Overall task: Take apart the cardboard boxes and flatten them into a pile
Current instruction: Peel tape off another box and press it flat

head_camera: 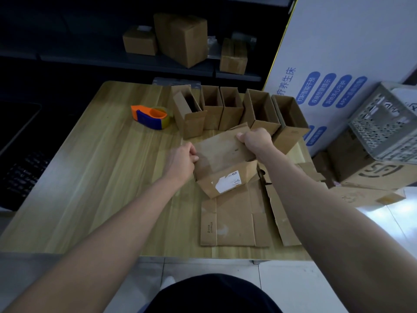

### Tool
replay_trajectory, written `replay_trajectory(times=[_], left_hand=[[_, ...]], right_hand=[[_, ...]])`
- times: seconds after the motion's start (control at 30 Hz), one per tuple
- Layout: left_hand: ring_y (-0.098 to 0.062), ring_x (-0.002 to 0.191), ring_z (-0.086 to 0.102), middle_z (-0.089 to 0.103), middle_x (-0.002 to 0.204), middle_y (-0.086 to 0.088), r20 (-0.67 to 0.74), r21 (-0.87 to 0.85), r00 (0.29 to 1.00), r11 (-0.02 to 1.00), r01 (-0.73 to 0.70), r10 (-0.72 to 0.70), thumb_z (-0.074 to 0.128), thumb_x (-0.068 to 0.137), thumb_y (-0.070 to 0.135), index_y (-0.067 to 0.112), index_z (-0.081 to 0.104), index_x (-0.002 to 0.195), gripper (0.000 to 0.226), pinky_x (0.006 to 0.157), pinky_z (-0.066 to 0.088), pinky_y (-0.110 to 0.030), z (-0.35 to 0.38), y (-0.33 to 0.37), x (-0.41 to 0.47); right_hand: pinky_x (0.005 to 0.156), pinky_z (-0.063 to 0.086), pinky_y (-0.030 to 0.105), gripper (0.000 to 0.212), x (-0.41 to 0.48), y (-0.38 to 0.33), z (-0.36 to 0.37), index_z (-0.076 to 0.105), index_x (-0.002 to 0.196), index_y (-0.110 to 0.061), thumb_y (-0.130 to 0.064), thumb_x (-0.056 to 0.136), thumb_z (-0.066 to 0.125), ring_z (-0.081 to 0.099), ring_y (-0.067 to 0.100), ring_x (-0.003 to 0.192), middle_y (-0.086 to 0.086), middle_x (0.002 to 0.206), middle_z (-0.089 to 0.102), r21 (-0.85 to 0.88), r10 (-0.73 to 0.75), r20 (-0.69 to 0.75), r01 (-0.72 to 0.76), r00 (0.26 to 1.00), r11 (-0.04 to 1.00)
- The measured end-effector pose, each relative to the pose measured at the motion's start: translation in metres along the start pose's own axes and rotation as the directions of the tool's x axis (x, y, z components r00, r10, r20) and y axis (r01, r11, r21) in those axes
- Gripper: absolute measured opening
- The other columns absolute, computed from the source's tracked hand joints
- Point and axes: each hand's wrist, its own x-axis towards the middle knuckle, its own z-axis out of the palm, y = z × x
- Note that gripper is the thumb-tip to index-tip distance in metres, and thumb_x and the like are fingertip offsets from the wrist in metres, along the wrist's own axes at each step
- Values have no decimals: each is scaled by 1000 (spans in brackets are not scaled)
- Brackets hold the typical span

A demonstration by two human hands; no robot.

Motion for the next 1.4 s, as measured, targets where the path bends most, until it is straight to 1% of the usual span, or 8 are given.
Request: replay_trajectory(times=[0.23, 0.37, 0.5, 0.63, 0.73, 0.9, 1.13, 1.4], left_hand=[[-16, 81, 53, 56, 90, -4, -63, 77, 996, 995, -62, 67, 57, 92, 11, 11, 61, 81, 12, 71, 43, -28, 3, -6, -2], [-15, 86, 51, 53, 93, -2, -46, 109, 997, 992, -63, 69, 59, 91, 12, 10, 64, 85, 8, 74, 43, -28, 1, -5, 3], [-15, 87, 47, 53, 93, -2, 21, 157, 996, 984, -87, 85, 56, 92, 11, 14, 57, 78, 15, 73, 37, -29, -4, -3, 3], [-19, 96, 50, 53, 97, -2, 26, 137, 988, 979, -152, 150, 52, 94, 9, 14, 58, 89, 8, 81, 42, -32, -4, -9, -3], [-21, 103, 52, 59, 108, -6, -29, 85, 986, 983, -162, 164, 55, 92, 8, 8, 66, 102, 14, 90, 44, -33, -2, -11, -5], [-20, 100, 52, 62, 100, -6, -17, 150, 982, 972, -182, 186, 56, 93, 13, 8, 68, 89, 13, 78, 36, -26, -7, -6, -1], [-17, 94, 44, 53, 93, -5, 66, 316, 963, 910, -269, 262, 47, 95, 12, 6, 61, 91, 16, 73, 30, -24, -12, -3, -1], [-19, 87, 51, 51, 84, 2, 168, 163, 970, 965, -205, 177, 55, 88, 10, 15, 51, 77, 13, 70, 38, -28, -17, -17, 5]], right_hand=[[70, 46, 30, 27, 0, -4, 2, 50, 108, -10, -30, 93, 60, 56, 20, 87, 7, 100, 55, -7, -13, 6, 13, 1000, 1000], [73, 49, 31, 24, -2, -3, 1, 46, 102, -12, -30, 93, 59, 56, 21, 89, 9, 103, 56, -14, -16, 9, 16, 1000, 1000], [60, 49, 29, 36, -4, -3, 1, 53, 118, -6, -31, 93, 59, 57, 23, 88, 10, 106, 59, -13, -17, 27, 17, 1000, 1000], [81, 51, 34, 39, -4, -3, 3, 52, 121, -4, -31, 93, 59, 57, 24, 93, 10, 107, 58, -28, -29, 12, 30, 1000, 999], [84, 52, 36, 37, -5, -2, 4, 53, 118, -4, -30, 93, 59, 59, 26, 97, 11, 108, 59, -22, -34, 8, 34, 999, 999], [88, 54, 40, 34, -5, 0, 3, 54, 115, -6, -31, 93, 59, 61, 27, 99, 12, 110, 61, -7, -30, 18, 30, 999, 1000], [87, 53, 41, 29, -3, -4, 7, 56, 105, -5, -30, 91, 61, 60, 30, 98, 12, 106, 61, -31, -51, 20, 52, 998, 998], [72, 48, 31, 42, -5, -9, 13, 54, 122, -4, -32, 92, 60, 59, 26, 96, 11, 111, 60, -76, -71, 47, 75, 996, 994]])
